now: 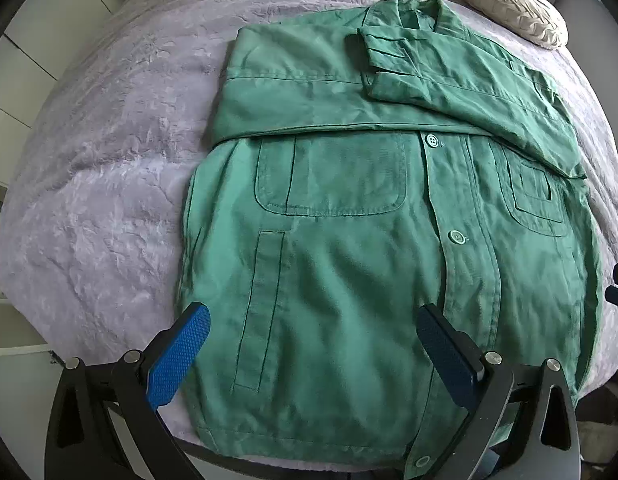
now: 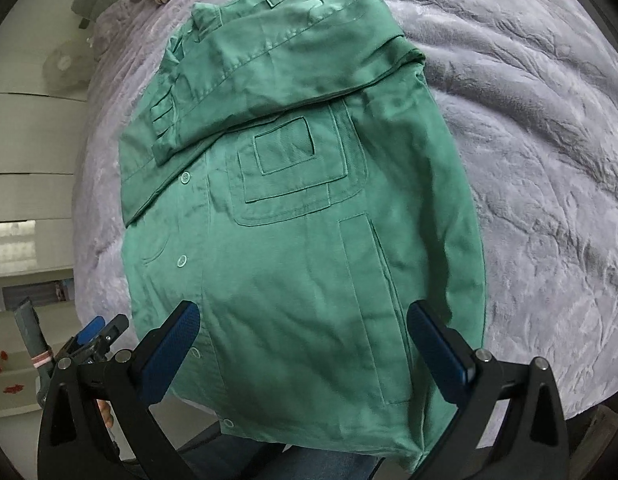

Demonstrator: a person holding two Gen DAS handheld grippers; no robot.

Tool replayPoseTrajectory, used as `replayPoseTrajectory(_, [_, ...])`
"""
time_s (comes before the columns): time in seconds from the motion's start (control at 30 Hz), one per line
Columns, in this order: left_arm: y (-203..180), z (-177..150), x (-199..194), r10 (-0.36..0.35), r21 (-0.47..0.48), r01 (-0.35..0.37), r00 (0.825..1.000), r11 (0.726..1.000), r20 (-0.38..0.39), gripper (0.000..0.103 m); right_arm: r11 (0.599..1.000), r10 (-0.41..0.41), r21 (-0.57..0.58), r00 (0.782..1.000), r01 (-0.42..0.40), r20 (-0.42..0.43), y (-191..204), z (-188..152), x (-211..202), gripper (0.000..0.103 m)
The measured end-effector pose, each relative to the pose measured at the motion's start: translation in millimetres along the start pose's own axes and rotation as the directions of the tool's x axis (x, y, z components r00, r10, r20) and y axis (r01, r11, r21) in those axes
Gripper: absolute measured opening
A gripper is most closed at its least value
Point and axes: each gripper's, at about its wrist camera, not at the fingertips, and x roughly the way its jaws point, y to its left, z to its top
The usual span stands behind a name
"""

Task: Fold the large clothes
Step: 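Grasp the jacket hem with both tools and lift it toward the collar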

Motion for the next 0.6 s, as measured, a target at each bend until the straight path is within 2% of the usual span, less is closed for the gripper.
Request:
replayPoseTrajectory(0.4, [34,-36,21,-0.051,0.006,0.052,0.998,0.999,-0.043,0.103,0.997,-0.035,0.075,0.999,0.036,-0.014,4,-39,18,0.103])
replayPoseTrajectory(0.6, [54,-61,39,-0.053,0.006,0.054,0.996,0.999,-0.065,0.103,0.993,-0.046,0.106,0.998,0.041,0.043,-6,-68,14,0.103])
